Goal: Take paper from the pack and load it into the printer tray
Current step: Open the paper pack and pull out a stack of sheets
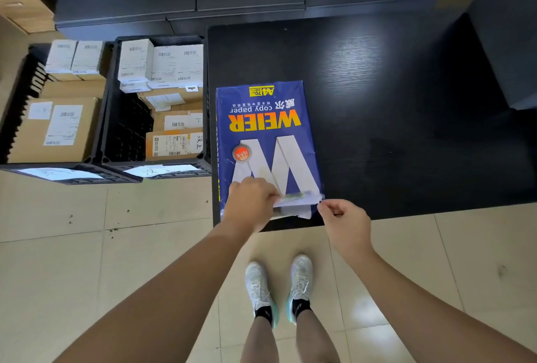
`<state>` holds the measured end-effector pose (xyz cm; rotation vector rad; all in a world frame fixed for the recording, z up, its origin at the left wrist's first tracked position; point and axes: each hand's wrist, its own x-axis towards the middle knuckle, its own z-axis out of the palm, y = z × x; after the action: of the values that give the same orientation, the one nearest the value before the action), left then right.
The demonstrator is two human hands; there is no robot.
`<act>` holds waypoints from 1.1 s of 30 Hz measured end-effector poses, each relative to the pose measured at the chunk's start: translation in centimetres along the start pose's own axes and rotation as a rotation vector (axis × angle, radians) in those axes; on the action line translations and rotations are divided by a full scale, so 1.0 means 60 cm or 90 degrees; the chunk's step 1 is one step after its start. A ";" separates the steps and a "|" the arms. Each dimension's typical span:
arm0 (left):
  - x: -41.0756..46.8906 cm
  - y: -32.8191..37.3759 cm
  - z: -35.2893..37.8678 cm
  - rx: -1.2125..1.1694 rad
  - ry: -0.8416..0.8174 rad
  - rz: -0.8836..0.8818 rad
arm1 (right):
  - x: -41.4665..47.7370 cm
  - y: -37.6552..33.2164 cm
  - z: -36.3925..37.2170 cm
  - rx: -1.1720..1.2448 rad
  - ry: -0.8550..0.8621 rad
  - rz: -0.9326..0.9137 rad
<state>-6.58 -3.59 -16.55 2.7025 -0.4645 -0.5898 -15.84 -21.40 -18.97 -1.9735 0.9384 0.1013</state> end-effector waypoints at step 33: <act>0.008 0.001 -0.021 -0.210 -0.070 -0.093 | -0.007 -0.004 0.011 0.016 -0.075 0.137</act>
<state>-5.59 -3.53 -15.62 2.4098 -0.1764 -0.7838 -15.82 -20.58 -18.97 -1.8181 1.0665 0.3218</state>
